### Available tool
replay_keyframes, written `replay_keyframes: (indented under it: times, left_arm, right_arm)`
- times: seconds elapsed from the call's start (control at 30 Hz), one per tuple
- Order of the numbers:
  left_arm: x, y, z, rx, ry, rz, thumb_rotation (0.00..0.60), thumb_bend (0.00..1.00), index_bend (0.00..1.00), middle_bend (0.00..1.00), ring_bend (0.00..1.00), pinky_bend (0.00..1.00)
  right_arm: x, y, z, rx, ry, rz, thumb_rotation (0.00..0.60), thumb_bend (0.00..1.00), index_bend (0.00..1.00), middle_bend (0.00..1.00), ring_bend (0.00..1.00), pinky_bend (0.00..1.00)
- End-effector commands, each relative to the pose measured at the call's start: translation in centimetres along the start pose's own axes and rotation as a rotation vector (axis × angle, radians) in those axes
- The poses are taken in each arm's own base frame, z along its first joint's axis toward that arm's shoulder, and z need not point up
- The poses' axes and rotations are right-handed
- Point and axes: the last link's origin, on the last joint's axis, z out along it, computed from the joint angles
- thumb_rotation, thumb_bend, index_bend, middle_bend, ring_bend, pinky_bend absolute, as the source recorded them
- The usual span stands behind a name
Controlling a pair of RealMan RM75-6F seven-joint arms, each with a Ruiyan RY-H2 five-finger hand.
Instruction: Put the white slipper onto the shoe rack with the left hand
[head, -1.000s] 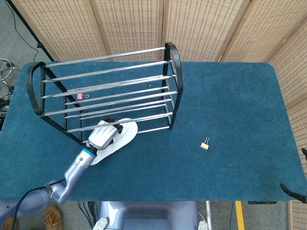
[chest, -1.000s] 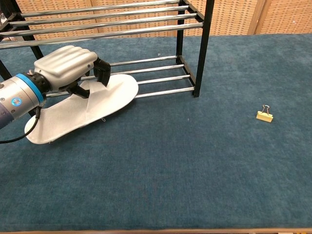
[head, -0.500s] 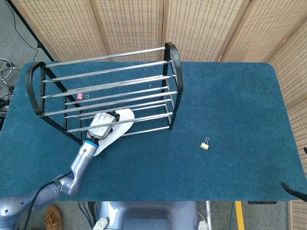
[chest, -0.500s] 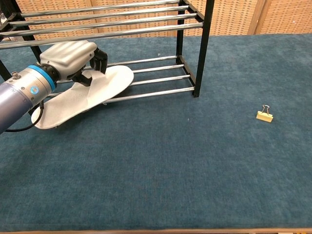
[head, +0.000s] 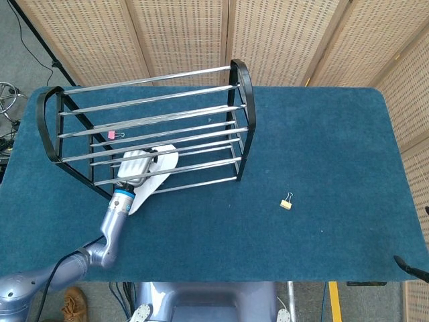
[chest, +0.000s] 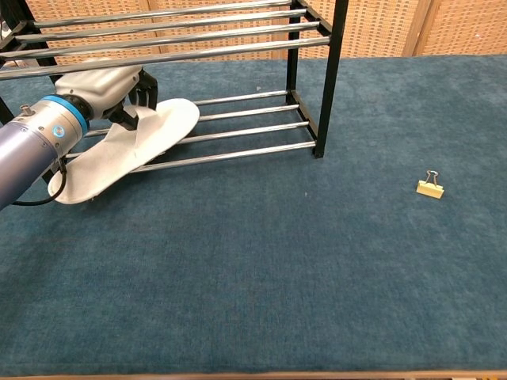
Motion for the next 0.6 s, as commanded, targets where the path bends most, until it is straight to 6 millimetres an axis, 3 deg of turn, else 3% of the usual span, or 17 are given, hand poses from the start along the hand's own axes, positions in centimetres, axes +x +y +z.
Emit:
replay_keyframes:
  times: [0.03, 0.6]
  left_arm:
    - [-0.1, -0.4, 0.3, 0.074, -0.008, 0.02, 0.6, 0.55, 0.68, 0.59, 0.42, 0.45]
    - [0.1, -1.5, 0.8, 0.191, -0.034, 0.037, 0.6, 0.54, 0.67, 0.59, 0.42, 0.45]
  right_arm:
    - [-0.1, -0.1, -0.1, 0.004, -0.003, -0.003, 0.6, 0.0, 0.0, 0.0, 0.0, 0.0]
    - [-0.3, -0.2, -0.2, 0.003, -0.009, -0.015, 0.6, 0.0, 0.0, 0.0, 0.0, 0.0]
